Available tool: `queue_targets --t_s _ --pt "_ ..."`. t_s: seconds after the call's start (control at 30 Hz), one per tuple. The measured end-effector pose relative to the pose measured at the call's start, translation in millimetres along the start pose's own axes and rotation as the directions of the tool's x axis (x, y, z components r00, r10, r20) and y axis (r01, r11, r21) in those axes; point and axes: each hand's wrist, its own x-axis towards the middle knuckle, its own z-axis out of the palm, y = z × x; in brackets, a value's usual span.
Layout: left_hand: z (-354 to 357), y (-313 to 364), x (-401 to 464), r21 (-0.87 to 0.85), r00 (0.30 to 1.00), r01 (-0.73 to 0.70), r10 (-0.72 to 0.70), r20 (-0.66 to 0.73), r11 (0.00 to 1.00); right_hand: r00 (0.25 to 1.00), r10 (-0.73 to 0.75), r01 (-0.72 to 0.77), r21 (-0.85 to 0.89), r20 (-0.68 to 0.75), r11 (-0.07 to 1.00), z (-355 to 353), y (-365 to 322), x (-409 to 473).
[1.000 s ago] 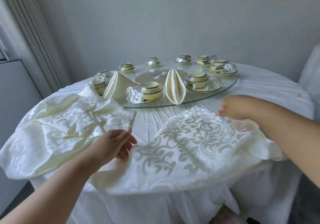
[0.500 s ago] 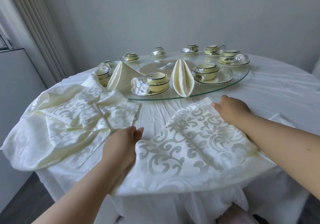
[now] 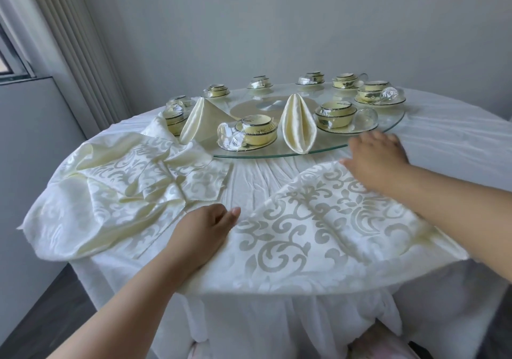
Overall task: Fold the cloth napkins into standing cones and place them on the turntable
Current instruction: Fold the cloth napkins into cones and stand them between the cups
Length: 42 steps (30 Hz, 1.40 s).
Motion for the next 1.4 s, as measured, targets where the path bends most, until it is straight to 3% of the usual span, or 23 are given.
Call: queue_targets --t_s 0.1,0.17,0.27,0.43,0.53,0.63,0.73,0.8,0.9,1.07,1.27,1.4 --pt "2.2 -0.9 -2.9 0.144 0.996 -0.089 0.092 -0.013 0.986 0.976 -0.217 0.203 0.240 0.032 0.949 -17.9 -41.0 -14.2" --pt "0.9 -1.9 -4.4 0.168 0.988 -0.151 0.152 0.011 0.974 0.956 -0.256 0.181 0.400 0.145 0.899 -13.6 -60.2 -18.1" --pt "0.1 -2.0 -7.2 0.180 0.978 -0.207 0.209 0.006 0.962 0.939 -0.270 0.154 0.444 0.211 0.883 6.5 -68.1 -22.5" --pt "-7.4 -0.1 -9.4 0.037 0.980 -0.060 0.066 -0.189 0.998 0.946 -0.262 0.158 0.435 0.189 0.886 20.4 -65.7 -27.2" --pt "-23.8 -9.6 -0.3 -0.006 0.975 0.036 -0.037 -0.219 0.999 0.937 -0.284 0.164 0.462 0.204 0.872 16.0 -66.2 -23.2" --pt "-45.3 -30.0 7.0 0.059 0.970 0.120 -0.104 -0.221 0.991 0.940 -0.285 0.147 0.530 0.188 0.835 9.8 -64.7 -19.3" --pt "-58.9 -45.1 3.9 0.254 0.980 0.172 -0.138 -0.145 0.952 0.958 -0.229 0.105 0.528 0.175 0.843 4.0 -52.0 -16.0" --pt "-64.2 -35.8 2.6 0.362 0.988 0.108 -0.060 -0.142 0.926 0.975 -0.126 0.028 0.466 0.181 0.884 2.5 -39.9 -12.5" --pt "-60.0 7.2 15.5 0.251 0.998 -0.007 0.022 -0.055 0.968 0.960 0.050 -0.149 0.352 0.274 0.924 5.7 -27.9 -6.1" --pt "1.5 55.5 54.0 0.117 0.966 -0.010 -0.020 0.256 0.993 0.896 0.070 -0.219 0.297 0.438 0.929 12.3 -26.9 9.4" --pt "25.4 63.3 85.0 0.133 0.926 0.099 -0.140 0.351 0.986 0.871 0.101 -0.224 0.207 0.481 0.952 9.2 -15.6 36.7" --pt "29.7 61.6 99.1 0.130 0.924 0.156 -0.191 0.331 0.979 0.862 0.126 -0.262 0.218 0.490 0.940 17.2 -21.0 53.4"
